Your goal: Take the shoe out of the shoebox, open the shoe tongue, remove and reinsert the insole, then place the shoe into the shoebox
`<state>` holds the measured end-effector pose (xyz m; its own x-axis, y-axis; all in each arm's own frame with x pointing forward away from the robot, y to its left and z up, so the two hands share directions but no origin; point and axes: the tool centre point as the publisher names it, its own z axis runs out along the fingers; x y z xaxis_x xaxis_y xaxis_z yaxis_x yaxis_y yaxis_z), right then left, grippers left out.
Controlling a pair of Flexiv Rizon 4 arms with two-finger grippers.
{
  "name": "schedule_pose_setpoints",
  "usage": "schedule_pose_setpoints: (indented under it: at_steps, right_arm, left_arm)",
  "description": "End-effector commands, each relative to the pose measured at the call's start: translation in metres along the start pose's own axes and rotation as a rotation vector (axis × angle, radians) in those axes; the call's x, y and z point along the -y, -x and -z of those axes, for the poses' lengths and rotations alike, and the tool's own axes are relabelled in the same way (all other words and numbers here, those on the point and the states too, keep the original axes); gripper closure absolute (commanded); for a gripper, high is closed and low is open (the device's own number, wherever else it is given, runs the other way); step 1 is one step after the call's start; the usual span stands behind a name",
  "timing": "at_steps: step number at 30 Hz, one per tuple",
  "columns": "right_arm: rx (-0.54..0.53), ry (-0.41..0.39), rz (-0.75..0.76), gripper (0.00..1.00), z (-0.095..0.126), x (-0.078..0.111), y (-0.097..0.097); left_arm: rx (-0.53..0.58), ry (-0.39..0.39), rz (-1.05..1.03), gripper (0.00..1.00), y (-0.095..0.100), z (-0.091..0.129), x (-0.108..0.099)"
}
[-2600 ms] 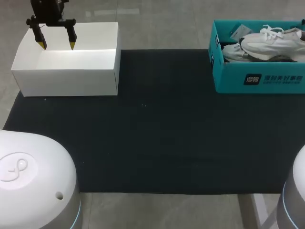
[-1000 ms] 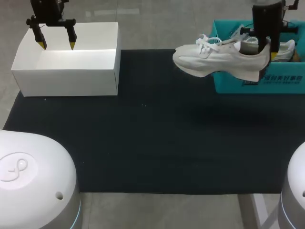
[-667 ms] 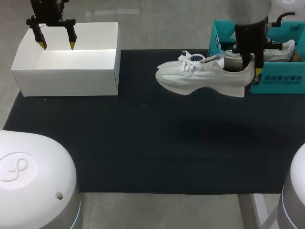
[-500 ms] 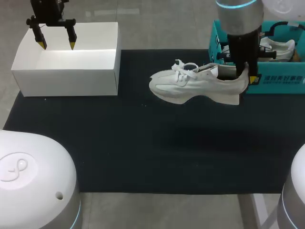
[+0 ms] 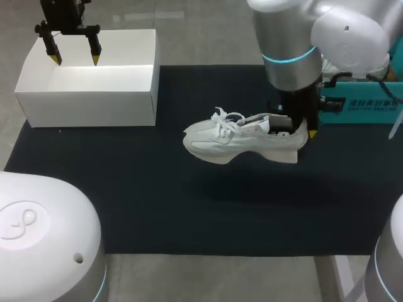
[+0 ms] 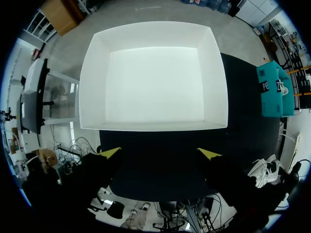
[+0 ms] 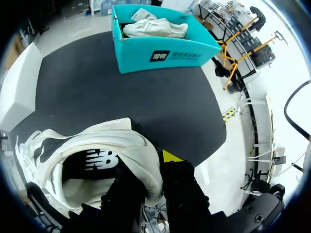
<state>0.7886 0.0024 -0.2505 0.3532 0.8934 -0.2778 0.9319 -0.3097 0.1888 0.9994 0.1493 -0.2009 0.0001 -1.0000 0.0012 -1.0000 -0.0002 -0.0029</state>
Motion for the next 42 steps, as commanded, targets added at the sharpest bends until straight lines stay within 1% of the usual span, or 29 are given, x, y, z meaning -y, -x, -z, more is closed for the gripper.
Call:
schedule_pose_setpoints:
  at_steps: [1,5,16,21,24,28,31,32,33,35,38,42]
  right_arm:
    - [-0.003,-0.027,0.006,1.00,-0.025,0.001,-0.003]
    - [-0.013,-0.049,0.023,1.00,-0.044,0.004,-0.005]
    - [-0.036,-0.101,0.091,1.00,-0.090,0.016,-0.020]
    - [-0.035,-0.115,0.113,1.00,-0.102,0.018,-0.028]
    - [-0.013,-0.122,0.141,1.00,-0.111,0.022,-0.034]
    - [-0.012,-0.137,0.155,1.00,-0.122,0.025,-0.038]
    - [-0.008,-0.152,0.143,1.00,-0.124,0.024,-0.038]
    - [-0.007,-0.154,0.140,0.18,-0.124,0.024,-0.038]
    - [0.004,-0.154,0.120,0.00,-0.121,0.023,-0.035]
    - [-0.003,-0.147,0.111,0.00,-0.114,0.022,-0.032]
    - [-0.002,-0.125,0.092,0.00,-0.096,0.020,-0.024]
    - [-0.014,-0.069,0.094,0.00,-0.065,0.015,-0.015]
  left_arm:
    - [0.000,0.001,0.000,0.00,0.000,0.000,0.000]
    - [0.000,0.001,0.000,0.00,0.000,0.000,0.000]
    - [0.000,0.001,0.000,0.00,0.000,0.000,0.000]
    - [0.000,0.001,0.000,0.00,0.000,0.000,0.000]
    - [0.000,0.001,0.000,0.00,0.000,0.000,0.000]
    - [0.000,0.001,0.000,0.00,0.000,0.000,0.000]
    - [0.000,0.001,0.000,0.00,0.000,0.000,0.000]
    - [0.000,0.001,0.000,0.00,0.000,0.000,0.000]
    - [0.000,0.001,0.000,0.00,0.000,0.000,0.000]
    - [0.000,0.001,0.000,0.00,0.000,0.000,0.000]
    - [0.000,0.001,0.000,0.00,0.000,0.000,0.000]
    - [0.000,0.001,0.000,0.00,0.000,0.000,0.000]
